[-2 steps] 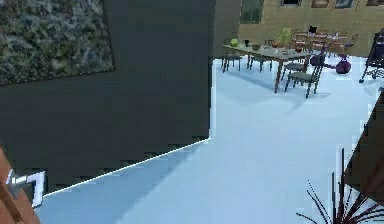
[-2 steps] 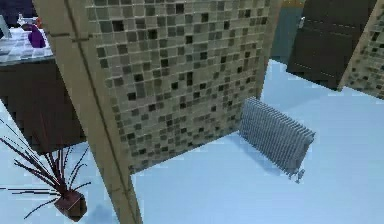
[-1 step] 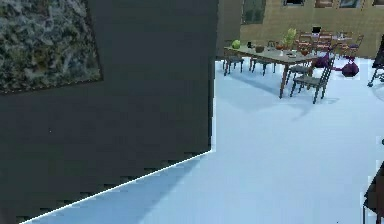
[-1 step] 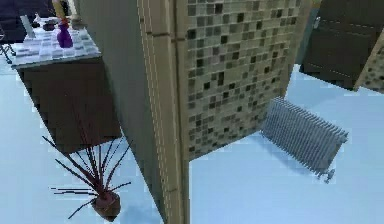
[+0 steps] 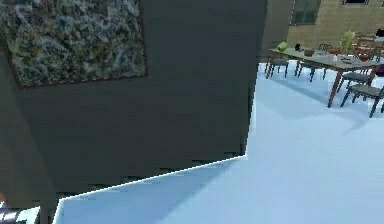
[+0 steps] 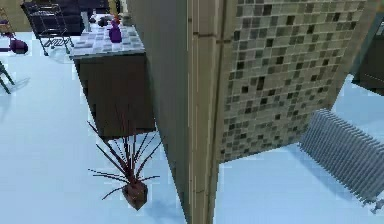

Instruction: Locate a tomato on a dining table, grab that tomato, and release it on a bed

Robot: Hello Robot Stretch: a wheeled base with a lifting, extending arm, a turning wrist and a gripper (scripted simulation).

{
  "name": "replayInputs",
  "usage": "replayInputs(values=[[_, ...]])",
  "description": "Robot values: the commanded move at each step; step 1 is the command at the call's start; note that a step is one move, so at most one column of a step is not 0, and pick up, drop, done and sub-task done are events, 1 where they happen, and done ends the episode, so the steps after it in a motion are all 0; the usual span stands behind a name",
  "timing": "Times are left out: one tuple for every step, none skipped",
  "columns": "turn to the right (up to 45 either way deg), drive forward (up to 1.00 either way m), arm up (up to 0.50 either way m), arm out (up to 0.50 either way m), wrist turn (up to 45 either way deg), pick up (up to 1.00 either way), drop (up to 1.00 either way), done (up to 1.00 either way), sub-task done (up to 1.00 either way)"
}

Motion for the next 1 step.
replayInputs(values=[[0.0,0.05,0.00,0.00,0.0,0.00,0.00,0.00,0.00]])
